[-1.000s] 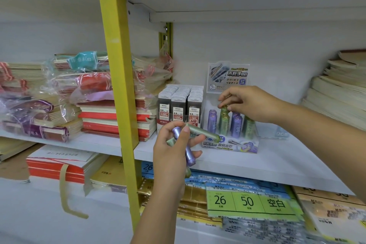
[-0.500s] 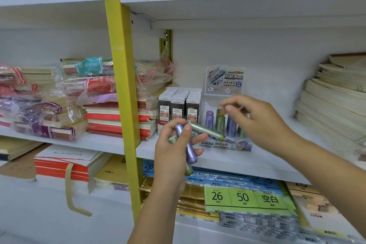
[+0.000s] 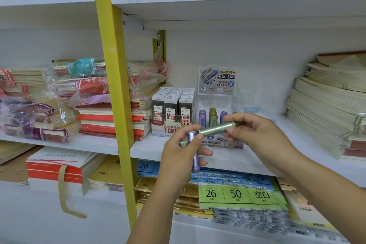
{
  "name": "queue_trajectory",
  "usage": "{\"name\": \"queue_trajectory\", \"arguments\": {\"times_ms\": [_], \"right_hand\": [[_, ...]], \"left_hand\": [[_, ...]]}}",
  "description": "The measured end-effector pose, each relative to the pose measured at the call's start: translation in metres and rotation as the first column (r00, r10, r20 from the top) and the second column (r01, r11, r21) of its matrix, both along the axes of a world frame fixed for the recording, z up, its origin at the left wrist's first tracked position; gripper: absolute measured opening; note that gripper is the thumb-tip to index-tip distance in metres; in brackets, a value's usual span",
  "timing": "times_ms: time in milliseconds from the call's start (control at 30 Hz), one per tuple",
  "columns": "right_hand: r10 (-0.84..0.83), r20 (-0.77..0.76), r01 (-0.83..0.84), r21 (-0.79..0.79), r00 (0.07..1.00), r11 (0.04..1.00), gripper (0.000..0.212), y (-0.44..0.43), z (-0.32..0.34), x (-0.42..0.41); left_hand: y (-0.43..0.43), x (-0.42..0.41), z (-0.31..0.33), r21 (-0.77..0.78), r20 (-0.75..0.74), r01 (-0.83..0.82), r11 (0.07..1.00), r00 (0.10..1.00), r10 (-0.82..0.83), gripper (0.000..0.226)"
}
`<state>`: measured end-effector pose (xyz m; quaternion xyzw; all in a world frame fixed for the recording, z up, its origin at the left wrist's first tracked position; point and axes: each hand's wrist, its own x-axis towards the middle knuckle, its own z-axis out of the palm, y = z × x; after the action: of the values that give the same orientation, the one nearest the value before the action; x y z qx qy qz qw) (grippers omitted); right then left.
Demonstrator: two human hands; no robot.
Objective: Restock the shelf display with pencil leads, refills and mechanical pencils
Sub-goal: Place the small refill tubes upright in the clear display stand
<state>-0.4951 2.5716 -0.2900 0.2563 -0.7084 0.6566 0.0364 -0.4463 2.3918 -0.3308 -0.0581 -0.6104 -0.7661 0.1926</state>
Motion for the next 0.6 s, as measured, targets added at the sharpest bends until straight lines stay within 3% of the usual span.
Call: {"name": "queue_trajectory", "arguments": {"times_ms": [67, 167, 233, 333, 433, 600], "right_hand": [[-0.023, -0.046, 0.023, -0.004, 0.999, 1.000, 0.031, 0.005, 0.009, -0.007], [-0.223, -0.317, 0.250, 0.047, 0.922, 0.967, 0.039, 0.015, 0.035, -0.028], [-0.324, -0.500, 0.421, 0.090, 0.803, 0.903, 0.037, 0.021, 0.056, -0.044], [-0.294, -0.651, 0.595, 0.304, 0.700, 0.744, 0.023, 0.025, 0.074, -0.066], [-0.179, -0.686, 0.624, 0.482, 0.706, 0.615, 0.017, 0.025, 0.075, -0.080], [-0.054, -0.587, 0.506, 0.644, 0.808, 0.574, 0.020, 0.022, 0.071, -0.091]], "left_hand": [[0.002, -0.005, -0.001, -0.013, -0.001, 0.004, 1.000, 1.000, -0.004, 0.020], [0.002, -0.011, -0.004, 0.002, 0.004, 0.012, 1.000, 1.000, -0.012, 0.019], [0.001, -0.015, -0.006, 0.006, 0.002, 0.014, 1.000, 1.000, -0.014, 0.021], [-0.001, -0.017, -0.008, -0.012, 0.011, 0.026, 1.000, 1.000, -0.026, 0.024], [-0.003, -0.019, -0.010, -0.027, 0.022, 0.038, 0.999, 0.999, -0.038, 0.029], [-0.004, -0.020, -0.009, 0.001, 0.001, 0.054, 0.999, 0.999, -0.054, 0.029]]}}
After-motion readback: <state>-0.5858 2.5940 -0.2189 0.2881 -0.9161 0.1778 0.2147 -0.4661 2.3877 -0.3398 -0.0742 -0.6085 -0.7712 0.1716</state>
